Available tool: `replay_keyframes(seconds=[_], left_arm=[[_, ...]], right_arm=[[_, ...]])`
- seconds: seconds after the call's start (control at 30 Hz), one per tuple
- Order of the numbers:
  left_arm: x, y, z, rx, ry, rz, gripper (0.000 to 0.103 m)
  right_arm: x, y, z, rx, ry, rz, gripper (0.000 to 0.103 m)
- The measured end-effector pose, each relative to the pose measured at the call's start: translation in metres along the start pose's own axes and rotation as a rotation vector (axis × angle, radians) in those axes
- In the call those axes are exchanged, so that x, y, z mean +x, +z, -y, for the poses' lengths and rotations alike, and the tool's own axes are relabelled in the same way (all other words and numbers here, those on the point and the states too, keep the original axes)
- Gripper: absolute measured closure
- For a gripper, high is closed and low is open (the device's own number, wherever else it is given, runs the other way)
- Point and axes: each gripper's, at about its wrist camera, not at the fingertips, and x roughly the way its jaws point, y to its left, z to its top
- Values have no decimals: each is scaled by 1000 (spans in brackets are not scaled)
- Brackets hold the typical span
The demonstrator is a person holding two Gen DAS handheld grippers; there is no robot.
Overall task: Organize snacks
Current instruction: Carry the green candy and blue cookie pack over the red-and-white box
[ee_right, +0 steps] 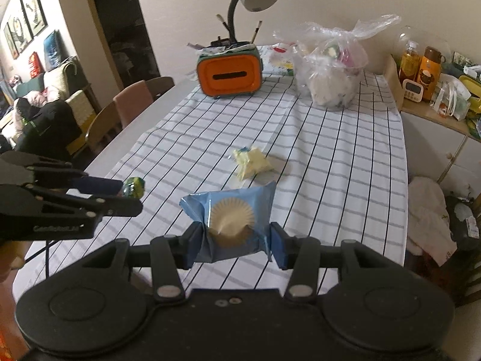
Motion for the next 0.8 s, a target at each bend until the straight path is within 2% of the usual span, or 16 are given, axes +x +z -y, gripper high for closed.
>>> replay_keyframes(seconds=[0.33, 0.63, 0.8], left_arm=[[-6, -49, 37, 18, 9, -115, 69], [-7, -91, 61, 10, 24, -178, 69], [0, -111, 69, -4, 37, -228, 69]], right_arm=[[-22, -59, -6, 27, 54, -65, 56], [-24, -103, -18, 27, 96, -140, 56], [-18, -125, -26, 11, 88, -181, 56]])
